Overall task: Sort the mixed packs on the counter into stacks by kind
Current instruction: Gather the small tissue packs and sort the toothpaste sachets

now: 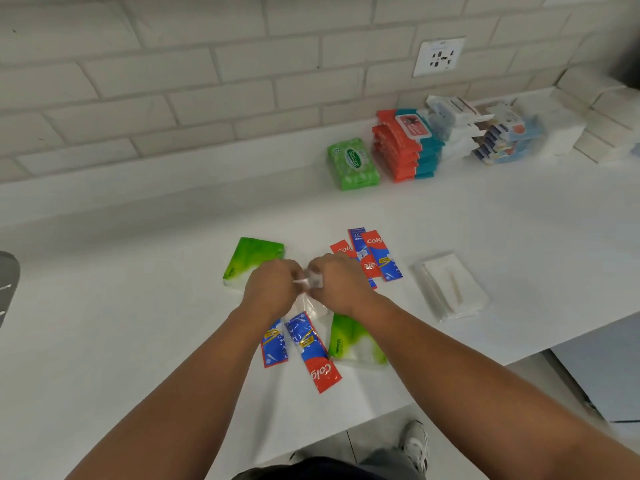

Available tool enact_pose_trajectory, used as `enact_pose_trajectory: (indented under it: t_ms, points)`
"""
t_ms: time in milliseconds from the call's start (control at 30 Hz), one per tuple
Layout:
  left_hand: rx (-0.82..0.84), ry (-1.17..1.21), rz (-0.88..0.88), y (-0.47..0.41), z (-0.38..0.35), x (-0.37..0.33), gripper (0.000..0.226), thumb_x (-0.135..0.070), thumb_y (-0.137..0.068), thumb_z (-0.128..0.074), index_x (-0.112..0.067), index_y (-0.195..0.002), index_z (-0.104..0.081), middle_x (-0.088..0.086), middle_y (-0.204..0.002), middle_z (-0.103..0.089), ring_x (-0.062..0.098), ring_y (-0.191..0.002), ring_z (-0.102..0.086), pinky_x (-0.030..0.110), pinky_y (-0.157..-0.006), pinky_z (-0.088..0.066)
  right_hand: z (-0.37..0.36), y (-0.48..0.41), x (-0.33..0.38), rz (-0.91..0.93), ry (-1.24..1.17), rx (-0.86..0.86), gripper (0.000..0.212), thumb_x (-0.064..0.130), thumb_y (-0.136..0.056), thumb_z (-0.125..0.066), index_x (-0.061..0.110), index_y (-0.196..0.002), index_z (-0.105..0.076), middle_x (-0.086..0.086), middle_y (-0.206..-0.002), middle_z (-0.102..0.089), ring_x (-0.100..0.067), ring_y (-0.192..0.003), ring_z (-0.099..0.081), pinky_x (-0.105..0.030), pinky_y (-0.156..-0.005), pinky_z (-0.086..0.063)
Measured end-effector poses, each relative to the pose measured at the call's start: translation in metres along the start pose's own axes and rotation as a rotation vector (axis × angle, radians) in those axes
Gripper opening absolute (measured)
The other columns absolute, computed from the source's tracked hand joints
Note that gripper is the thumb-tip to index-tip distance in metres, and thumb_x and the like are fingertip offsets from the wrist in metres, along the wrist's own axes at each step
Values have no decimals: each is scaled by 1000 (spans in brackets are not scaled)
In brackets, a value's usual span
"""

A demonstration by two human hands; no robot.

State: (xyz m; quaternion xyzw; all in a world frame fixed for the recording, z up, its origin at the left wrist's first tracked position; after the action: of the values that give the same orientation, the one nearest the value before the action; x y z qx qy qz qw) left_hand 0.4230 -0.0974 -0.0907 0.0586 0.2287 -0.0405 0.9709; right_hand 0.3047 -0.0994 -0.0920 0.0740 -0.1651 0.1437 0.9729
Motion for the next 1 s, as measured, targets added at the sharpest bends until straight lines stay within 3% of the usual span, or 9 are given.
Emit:
enact_pose_trajectory:
  t_ms: [67, 200, 300, 433, 567, 667, 800, 900, 1000]
  points:
    - [-128, 133, -38, 4, 11, 1, 14, -22, -84, -80, -18, -97, -76, 4, -101, -69, 22, -94, -63, 33, -80, -50, 4, 1, -8, -57, -195, -44, 47, 37, -87, -70, 16, -128, -60, -2, -117, -68, -23, -111, -57, -34, -93, -46]
    - [-317, 241, -144, 10, 30, -6, 16, -20, -82, -81, -20, -97, -75, 3, -107, -67, 24, -106, -58, 33, -90, -46, 15, 2, -18, -131, -534, -108, 24, 22, -90, -72, 7, -108, -71, -5, -93, -72, -15, -82, -63, -27, -76, -49]
    - [-347, 333, -98, 11, 38, -11, 39, -24, -85, -79, -23, -121, -66, -4, -120, -64, 19, -108, -58, 38, -95, -50, 28, 7, -25, -127, -606, -165, 16, 18, -92, -68, 7, -102, -73, -6, -93, -73, -17, -83, -65, -27, -77, -50]
    - [-269, 523, 114, 10, 32, -13, 74, -32, -87, -78, -24, -149, -39, -10, -122, -53, 11, -90, -60, 27, -79, -46, 42, 15, -45, -187, -751, -236, 12, 16, -93, -66, 7, -97, -73, -6, -91, -74, -21, -83, -67, -31, -76, -53]
    - [-220, 621, 192, 6, 19, -23, 42, -36, -91, -73, -15, -124, -60, 8, -97, -68, 12, -81, -63, 32, -74, -50, 56, 27, -62, -214, -893, -262, 7, 14, -93, -66, 8, -94, -69, -3, -88, -70, -14, -80, -63, -18, -71, -49]
    - [-203, 768, 149, 5, 10, -43, 16, -26, -91, -74, -15, -92, -62, 17, -76, -63, 16, -71, -56, 42, -76, -51, 63, 34, -77, -224, -966, -240, 13, 17, -93, -67, 7, -102, -67, -8, -97, -72, -21, -91, -67, -29, -88, -52]
    - [-155, 828, 125, 4, -2, -78, 12, -18, -90, -75, -18, -89, -64, 9, -71, -65, 16, -67, -58, 38, -73, -53, 83, 47, -108, -239, -1036, -307, 9, 21, -92, -68, 14, -96, -72, -11, -94, -75, -28, -92, -70, -41, -88, -56]
    - [-106, 957, 134, 5, -17, -106, 13, -15, -91, -75, -6, -97, -67, 21, -82, -70, 22, -69, -63, 41, -72, -57, 99, 61, -138, -260, -1040, -370, 10, 17, -92, -68, 12, -97, -75, -3, -94, -76, -20, -91, -71, -35, -87, -57]
    - [-39, 1062, 179, 6, -38, -133, 12, -9, -93, -71, 0, -100, -67, 18, -74, -64, 19, -56, -54, 31, -59, -51, 109, 77, -167, -292, -1059, -409, 4, 15, -89, -72, 18, -91, -74, 4, -88, -73, -10, -84, -68, -25, -84, -54]
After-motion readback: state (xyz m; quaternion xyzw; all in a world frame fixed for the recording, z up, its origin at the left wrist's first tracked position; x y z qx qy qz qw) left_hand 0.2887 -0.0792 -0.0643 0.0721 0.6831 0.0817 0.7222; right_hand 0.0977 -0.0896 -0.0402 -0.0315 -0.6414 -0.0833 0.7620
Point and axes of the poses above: each hand's wrist, its own y-axis away from the middle knuckle, its own z-axis out of the back of the hand, x = y × z, the point moved 9 cm from there along -y, towards the middle knuckle
